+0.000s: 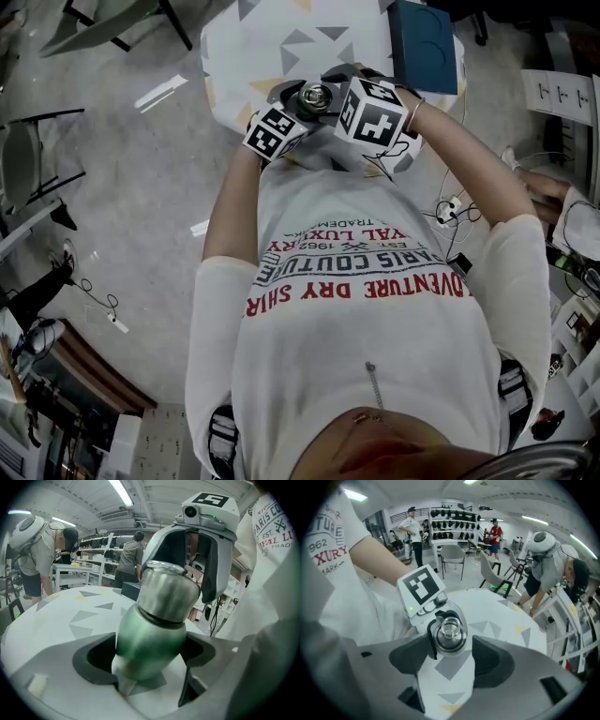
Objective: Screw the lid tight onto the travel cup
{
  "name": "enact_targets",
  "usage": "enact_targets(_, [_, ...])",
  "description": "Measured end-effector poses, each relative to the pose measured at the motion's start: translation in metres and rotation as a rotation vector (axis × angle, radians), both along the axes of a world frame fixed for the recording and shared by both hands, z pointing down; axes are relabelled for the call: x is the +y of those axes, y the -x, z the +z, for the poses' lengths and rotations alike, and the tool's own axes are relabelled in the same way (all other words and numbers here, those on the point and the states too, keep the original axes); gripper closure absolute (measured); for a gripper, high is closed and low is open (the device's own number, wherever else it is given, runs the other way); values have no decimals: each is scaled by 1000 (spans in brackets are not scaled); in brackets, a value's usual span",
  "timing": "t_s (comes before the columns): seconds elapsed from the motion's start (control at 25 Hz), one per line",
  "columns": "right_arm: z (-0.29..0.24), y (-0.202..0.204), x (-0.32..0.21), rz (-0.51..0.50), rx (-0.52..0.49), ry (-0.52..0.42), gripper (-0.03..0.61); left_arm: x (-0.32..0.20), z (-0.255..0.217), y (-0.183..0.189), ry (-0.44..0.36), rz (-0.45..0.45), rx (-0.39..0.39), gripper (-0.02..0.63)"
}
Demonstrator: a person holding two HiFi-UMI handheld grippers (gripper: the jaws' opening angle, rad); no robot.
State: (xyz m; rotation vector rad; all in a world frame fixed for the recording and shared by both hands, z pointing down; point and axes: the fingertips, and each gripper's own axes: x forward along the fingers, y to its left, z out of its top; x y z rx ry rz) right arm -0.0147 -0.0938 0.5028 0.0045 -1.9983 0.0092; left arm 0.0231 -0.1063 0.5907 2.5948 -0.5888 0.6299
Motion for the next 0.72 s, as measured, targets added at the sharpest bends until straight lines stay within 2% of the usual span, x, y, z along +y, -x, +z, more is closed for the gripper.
enact_targets(0.12, [-7, 0, 0, -153, 15, 2, 299, -1, 0, -1, 3, 2, 1, 198])
enact_targets(0.32, [-1, -4, -2, -392, 146, -10, 302, 0, 0, 1, 6, 9, -1, 196])
enact_targets(0.44, [6, -3, -1, -509, 160, -12, 324, 0, 0, 1, 5, 19, -15, 196])
enact_targets(0.56, [4, -1, 3, -574, 176, 18, 328, 0, 2, 2, 6, 25, -18, 196])
enact_targets(0.72, [5, 3, 5, -560, 130, 56, 344, 0, 4, 4, 11, 22, -22, 196])
